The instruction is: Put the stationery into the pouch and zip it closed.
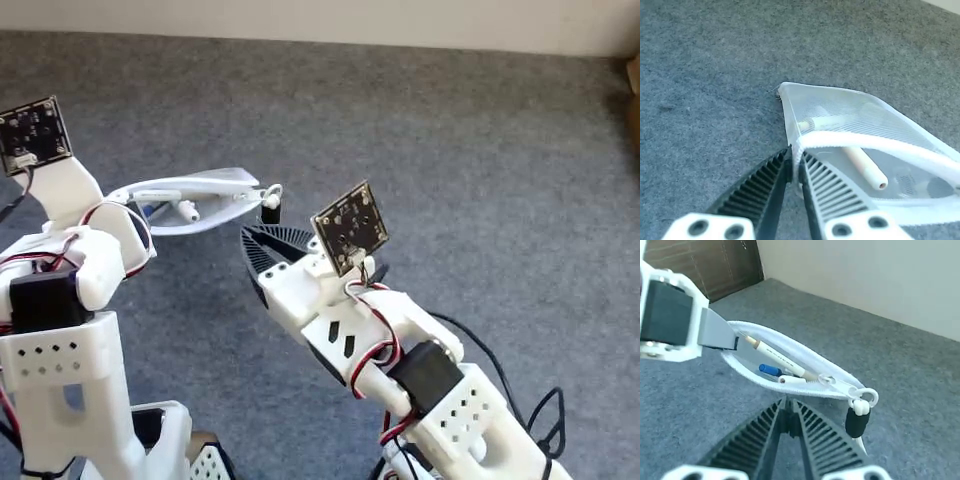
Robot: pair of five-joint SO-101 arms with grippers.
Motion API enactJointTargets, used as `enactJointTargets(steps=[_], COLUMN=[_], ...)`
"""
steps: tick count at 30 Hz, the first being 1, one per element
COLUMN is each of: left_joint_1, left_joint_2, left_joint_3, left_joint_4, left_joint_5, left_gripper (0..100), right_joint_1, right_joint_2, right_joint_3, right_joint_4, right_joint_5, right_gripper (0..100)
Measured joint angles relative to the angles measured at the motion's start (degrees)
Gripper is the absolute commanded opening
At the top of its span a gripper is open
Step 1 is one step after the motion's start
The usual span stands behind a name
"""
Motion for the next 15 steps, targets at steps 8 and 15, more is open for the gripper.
enactJointTargets(steps=[8,15], left_joint_1=[0.0,0.0], left_joint_2=[0.1,0.1], left_joint_3=[0.0,0.0], left_joint_4=[0.0,0.0], left_joint_5=[0.0,0.0], left_gripper=[1,1], right_joint_1=[4.0,5.3], right_joint_2=[-7.7,-9.6], right_joint_3=[9.8,18.7], right_joint_4=[0.0,-4.3], right_joint_5=[0.0,0.0], right_gripper=[0.6,3.6])
